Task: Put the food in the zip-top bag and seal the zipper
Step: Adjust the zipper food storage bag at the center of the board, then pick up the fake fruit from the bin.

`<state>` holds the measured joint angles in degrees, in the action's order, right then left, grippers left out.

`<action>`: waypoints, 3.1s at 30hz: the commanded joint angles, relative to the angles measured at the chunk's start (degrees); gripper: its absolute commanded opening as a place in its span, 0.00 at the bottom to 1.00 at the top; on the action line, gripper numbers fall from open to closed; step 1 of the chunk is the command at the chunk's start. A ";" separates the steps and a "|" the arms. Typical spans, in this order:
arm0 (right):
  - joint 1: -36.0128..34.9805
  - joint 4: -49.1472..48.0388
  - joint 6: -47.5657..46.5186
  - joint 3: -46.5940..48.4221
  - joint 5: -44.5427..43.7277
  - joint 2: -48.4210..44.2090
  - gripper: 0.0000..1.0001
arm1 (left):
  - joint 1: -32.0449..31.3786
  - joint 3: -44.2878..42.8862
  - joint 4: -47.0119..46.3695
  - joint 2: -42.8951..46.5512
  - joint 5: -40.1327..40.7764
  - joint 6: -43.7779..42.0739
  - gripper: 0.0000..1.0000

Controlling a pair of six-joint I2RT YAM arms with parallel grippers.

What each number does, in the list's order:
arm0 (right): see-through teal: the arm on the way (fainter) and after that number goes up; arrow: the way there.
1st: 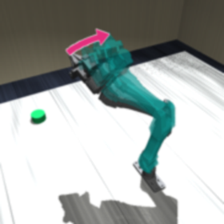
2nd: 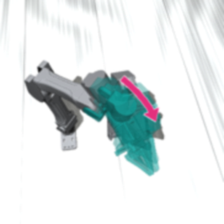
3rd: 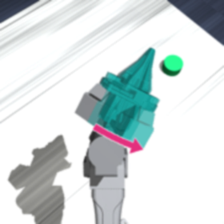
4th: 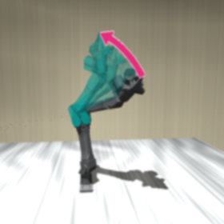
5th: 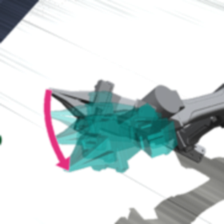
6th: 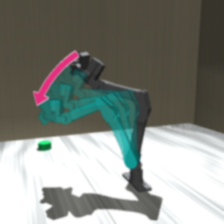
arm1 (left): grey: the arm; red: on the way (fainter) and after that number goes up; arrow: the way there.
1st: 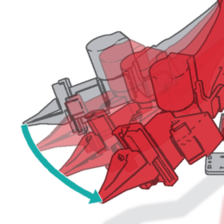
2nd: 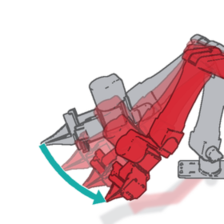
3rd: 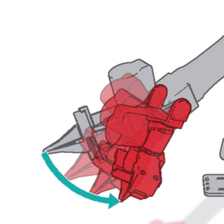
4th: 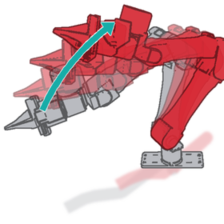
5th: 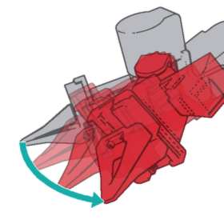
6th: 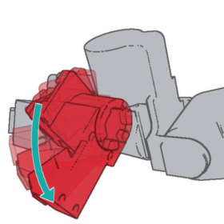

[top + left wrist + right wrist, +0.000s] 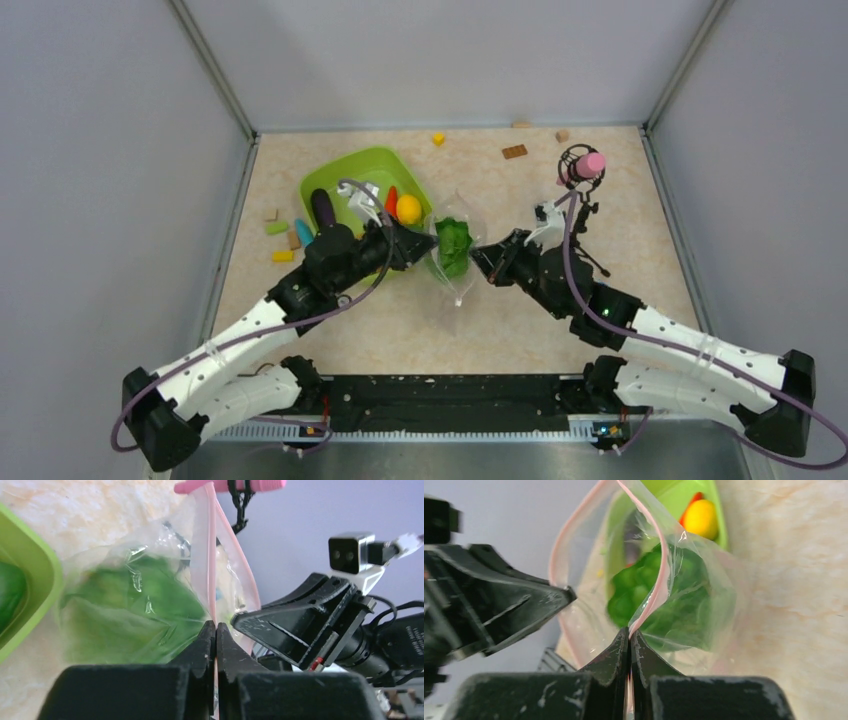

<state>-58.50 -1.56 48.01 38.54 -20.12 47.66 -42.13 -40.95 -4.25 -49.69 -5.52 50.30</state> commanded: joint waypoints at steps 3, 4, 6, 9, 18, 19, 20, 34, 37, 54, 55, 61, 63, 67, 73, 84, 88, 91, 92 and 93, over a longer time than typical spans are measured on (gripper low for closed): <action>-0.27 21.17 -7.09 8.52 -11.03 1.09 0.00 | -3.57 -9.14 6.20 -6.31 2.61 -10.10 0.00; -0.26 22.73 -7.57 9.65 -12.59 0.91 0.00 | -3.57 -9.82 6.39 -6.31 2.82 -10.81 0.00; -0.26 24.34 -8.99 11.46 -14.42 0.24 0.00 | -3.57 -11.26 6.89 -5.93 3.16 -12.56 0.00; -0.24 24.32 -10.98 12.88 -14.34 -1.60 0.00 | -3.66 -14.73 9.30 -4.84 4.86 -15.70 0.00; -0.23 23.60 -14.63 11.37 -18.34 -8.71 0.00 | -3.58 -16.85 7.63 -10.21 6.06 -18.63 0.00; -0.28 23.66 -14.95 11.30 -18.65 -8.97 0.00 | -3.57 -18.02 8.44 -12.21 5.88 -18.66 0.00; -0.26 23.87 -15.16 11.25 -18.91 -9.15 0.00 | -3.58 -19.59 9.51 -14.01 4.99 -18.72 0.00; -0.26 17.24 -17.06 6.77 -19.25 -9.44 0.00 | -3.62 -21.17 11.67 -15.65 -5.04 -23.29 0.97; -0.23 13.12 -18.54 6.17 -16.42 -7.08 0.00 | -3.57 -18.47 12.29 -10.53 -1.88 -23.50 0.98; -0.12 6.78 -19.66 6.14 -18.77 1.31 0.00 | 19.07 -11.45 12.94 -9.88 6.09 -17.82 0.98; -0.08 6.01 -20.23 5.84 -18.01 1.39 0.00 | 19.63 -12.35 12.30 -12.98 3.73 -18.57 0.98; -0.04 5.67 -21.38 5.85 -17.80 3.08 0.00 | 22.52 -19.57 10.32 -32.34 0.30 -22.96 0.96; 0.02 5.65 -21.41 5.69 -17.92 3.03 0.00 | 23.87 -23.45 12.01 -38.26 -0.50 -23.78 0.95; 0.22 5.19 -21.39 5.12 -18.34 3.00 0.00 | 26.33 -30.88 15.07 -47.37 -8.21 -24.53 0.89; 0.27 5.15 -21.21 5.21 -17.69 3.35 0.00 | 26.66 -35.96 15.71 -57.87 -9.68 -23.87 0.84; 0.34 6.00 -20.12 4.41 -17.71 1.70 0.00 | 26.64 -38.51 15.42 -65.00 -18.68 -22.59 0.76; 0.38 6.25 -19.64 4.00 -18.63 0.34 0.00 | 26.49 -37.20 15.30 -64.77 -20.48 -22.36 0.76; 0.40 5.93 -19.40 3.62 -18.26 -0.38 0.00 | 26.35 -35.98 15.05 -63.86 -22.25 -22.40 0.77; 0.33 5.73 -19.43 3.44 -18.43 -0.53 0.00 | 26.30 -35.70 14.94 -63.46 -22.47 -22.38 0.77; 0.32 5.62 -19.44 3.39 -18.57 -0.58 0.00 | 26.19 -35.32 14.79 -63.07 -22.50 -22.24 0.77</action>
<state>-58.35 5.56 28.12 42.72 -37.89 48.47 -15.46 -78.26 9.78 -112.79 -25.06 27.73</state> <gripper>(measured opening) 0.005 0.770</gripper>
